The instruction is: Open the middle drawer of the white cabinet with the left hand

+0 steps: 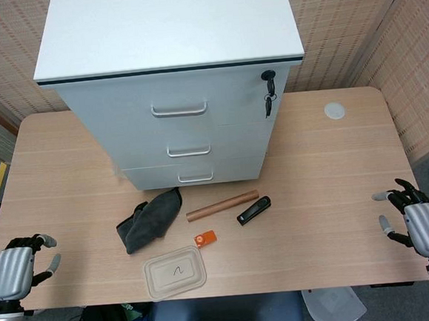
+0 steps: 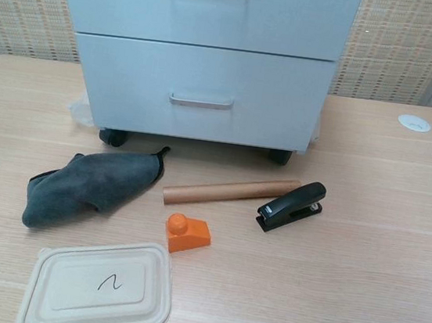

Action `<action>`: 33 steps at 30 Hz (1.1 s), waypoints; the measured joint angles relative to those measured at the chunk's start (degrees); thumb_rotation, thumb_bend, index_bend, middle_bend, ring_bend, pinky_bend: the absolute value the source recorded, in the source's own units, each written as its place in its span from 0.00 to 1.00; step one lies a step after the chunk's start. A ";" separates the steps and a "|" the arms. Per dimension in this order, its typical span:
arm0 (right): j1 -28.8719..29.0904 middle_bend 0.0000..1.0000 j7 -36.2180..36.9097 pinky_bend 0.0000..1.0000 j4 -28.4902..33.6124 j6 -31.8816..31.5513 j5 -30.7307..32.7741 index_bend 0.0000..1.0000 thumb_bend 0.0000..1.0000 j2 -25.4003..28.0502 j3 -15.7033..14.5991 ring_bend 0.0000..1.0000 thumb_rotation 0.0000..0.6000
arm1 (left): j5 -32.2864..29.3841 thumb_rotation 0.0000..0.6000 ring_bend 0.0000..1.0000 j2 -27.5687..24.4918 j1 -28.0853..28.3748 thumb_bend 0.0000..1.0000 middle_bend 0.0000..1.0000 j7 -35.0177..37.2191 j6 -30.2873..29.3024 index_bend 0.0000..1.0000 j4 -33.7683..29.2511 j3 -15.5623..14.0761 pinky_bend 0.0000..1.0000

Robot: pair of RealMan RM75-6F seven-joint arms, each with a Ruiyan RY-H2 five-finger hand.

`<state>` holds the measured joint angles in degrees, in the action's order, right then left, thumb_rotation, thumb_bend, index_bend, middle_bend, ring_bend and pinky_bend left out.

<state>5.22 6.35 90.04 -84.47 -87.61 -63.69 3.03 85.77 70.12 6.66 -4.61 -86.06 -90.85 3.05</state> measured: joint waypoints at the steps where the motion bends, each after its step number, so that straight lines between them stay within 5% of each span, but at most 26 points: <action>1: -0.06 0.36 0.05 0.24 0.03 -0.04 0.09 0.34 0.38 0.09 0.03 0.25 1.00 | 0.08 1.00 0.48 -0.02 0.06 0.30 0.50 -0.04 0.11 0.48 0.01 -0.01 0.38; 14: -0.36 0.36 1.26 0.24 -0.95 -0.67 0.12 0.34 0.38 -0.29 0.26 0.25 1.00 | 2.71 1.00 0.55 -0.69 1.13 0.30 0.55 0.97 -0.02 0.46 -1.17 0.20 0.40; 22: 0.13 0.36 1.21 0.24 -1.01 -0.10 -0.05 0.34 0.38 -0.55 0.38 0.25 1.00 | 9.02 1.00 0.85 -3.07 6.02 0.30 0.85 5.14 1.16 0.41 -3.69 1.35 0.89; 28: 0.63 0.36 0.79 0.24 -0.61 0.41 -0.28 0.34 0.38 -0.54 0.47 0.25 1.00 | 11.72 1.00 0.99 -4.39 12.27 0.45 1.00 8.90 4.51 0.40 -7.03 4.27 1.00; 33: 0.56 0.36 0.86 0.24 -0.89 0.66 -0.16 0.34 0.38 -0.76 0.22 0.25 1.00 | 10.69 1.00 1.00 -4.69 17.57 0.54 1.00 10.81 10.63 0.34 -7.93 6.68 1.00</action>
<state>5.78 7.21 89.15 -83.81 -87.76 -64.45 3.26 96.46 65.43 24.23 6.20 -75.43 -98.78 9.73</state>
